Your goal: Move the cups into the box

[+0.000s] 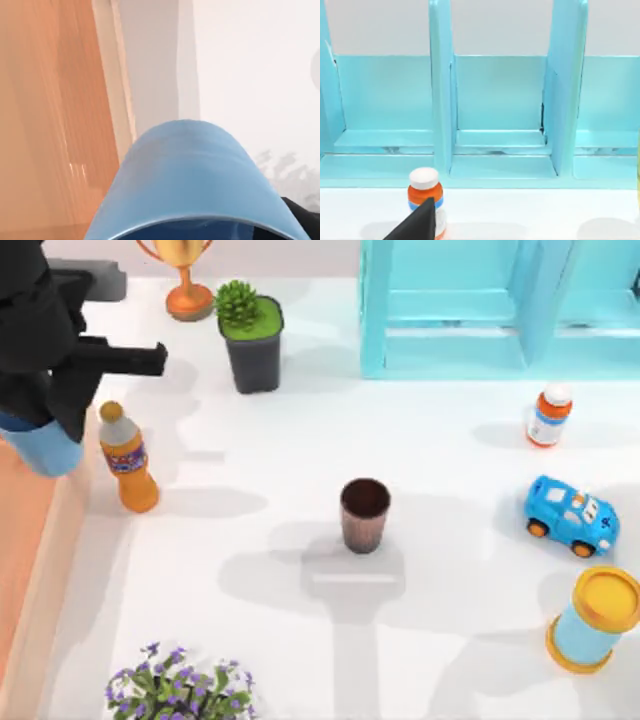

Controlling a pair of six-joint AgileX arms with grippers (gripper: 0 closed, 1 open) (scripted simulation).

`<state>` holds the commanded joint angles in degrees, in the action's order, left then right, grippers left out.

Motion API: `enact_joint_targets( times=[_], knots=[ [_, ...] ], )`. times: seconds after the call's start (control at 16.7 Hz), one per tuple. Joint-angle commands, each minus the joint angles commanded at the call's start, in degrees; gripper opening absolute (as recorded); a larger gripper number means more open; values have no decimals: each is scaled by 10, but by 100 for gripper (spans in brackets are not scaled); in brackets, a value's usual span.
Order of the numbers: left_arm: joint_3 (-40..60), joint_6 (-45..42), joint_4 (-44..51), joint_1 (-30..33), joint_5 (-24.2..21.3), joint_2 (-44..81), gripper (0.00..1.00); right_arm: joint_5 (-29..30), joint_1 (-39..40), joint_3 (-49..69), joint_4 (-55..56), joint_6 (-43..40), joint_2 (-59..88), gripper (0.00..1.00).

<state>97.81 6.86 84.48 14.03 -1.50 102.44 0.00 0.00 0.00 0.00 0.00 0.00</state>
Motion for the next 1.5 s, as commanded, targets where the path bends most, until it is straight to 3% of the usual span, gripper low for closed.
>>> enact_joint_targets(
  times=[0.36,0.6,1.08,1.5],
  knots=[
    [-178,-144,-40,-180,9,-173,0,0,0,0,0,0,0,100],
    [-271,-208,-56,-265,21,-232,0,0,0,0,0,0,0,100],
    [-295,-224,-58,-283,26,-241,0,0,0,0,0,0,0,100],
    [-371,-239,-142,-299,25,-233,0,0,0,0,0,0,0,100]
  ],
)
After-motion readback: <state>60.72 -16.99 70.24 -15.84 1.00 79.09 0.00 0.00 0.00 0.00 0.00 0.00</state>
